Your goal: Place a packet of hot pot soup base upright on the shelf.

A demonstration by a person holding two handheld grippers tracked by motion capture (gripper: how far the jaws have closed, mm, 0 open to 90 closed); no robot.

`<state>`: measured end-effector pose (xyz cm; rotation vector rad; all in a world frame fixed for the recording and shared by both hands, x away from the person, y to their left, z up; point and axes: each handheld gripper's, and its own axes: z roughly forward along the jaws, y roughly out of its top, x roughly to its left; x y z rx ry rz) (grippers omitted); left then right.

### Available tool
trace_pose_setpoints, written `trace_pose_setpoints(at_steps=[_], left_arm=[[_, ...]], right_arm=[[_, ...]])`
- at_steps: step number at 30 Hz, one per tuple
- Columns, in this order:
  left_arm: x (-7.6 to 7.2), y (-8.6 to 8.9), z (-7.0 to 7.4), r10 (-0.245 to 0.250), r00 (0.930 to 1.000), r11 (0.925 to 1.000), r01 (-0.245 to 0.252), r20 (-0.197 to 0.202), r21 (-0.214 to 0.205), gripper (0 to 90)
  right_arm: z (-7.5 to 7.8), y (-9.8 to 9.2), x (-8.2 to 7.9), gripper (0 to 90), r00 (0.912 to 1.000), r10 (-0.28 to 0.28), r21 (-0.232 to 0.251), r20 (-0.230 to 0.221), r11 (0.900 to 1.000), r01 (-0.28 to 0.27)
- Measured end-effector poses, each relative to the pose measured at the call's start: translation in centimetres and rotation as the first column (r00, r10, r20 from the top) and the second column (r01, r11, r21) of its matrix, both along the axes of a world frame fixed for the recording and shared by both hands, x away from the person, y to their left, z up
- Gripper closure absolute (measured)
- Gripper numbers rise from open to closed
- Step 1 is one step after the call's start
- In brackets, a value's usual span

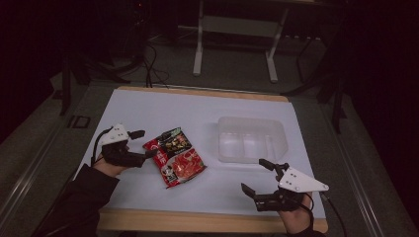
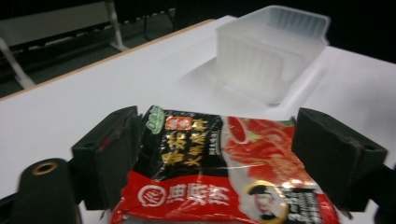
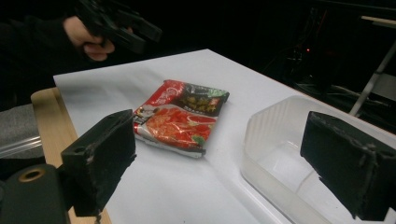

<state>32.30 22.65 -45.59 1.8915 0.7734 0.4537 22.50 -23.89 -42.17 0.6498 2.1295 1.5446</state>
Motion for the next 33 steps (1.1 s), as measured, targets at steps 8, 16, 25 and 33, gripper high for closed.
trace_pose_setpoints(at_steps=[8,16,25,33], left_arm=[[2.7,0.6,-2.3,0.064,0.9968,0.9978,-0.063,-0.047,0.019,33.0],[4.7,1.4,-4.4,0.097,0.9924,0.9946,-0.094,-0.075,0.044,47.1],[6.1,1.1,-6.1,0.094,0.9845,0.9938,-0.083,-0.149,0.073,51.2],[6.6,0.3,-6.7,0.087,0.9747,0.99,-0.061,-0.206,0.127,59.2]], right_arm=[[-0.1,0.4,-0.2,10.1,1.0,0.002,0.018,0.003,0.9998,-0.002],[-0.2,0.6,-0.2,12.4,0.9998,0.019,0.011,-0.002,0.9998,-0.019],[-0.4,0.5,-0.1,12.4,0.9998,0.014,0.005,-0.015,0.9999,-0.014],[-0.6,0.5,0.0,12.4,0.9996,0.016,-0.007,-0.022,0.9998,-0.016]])
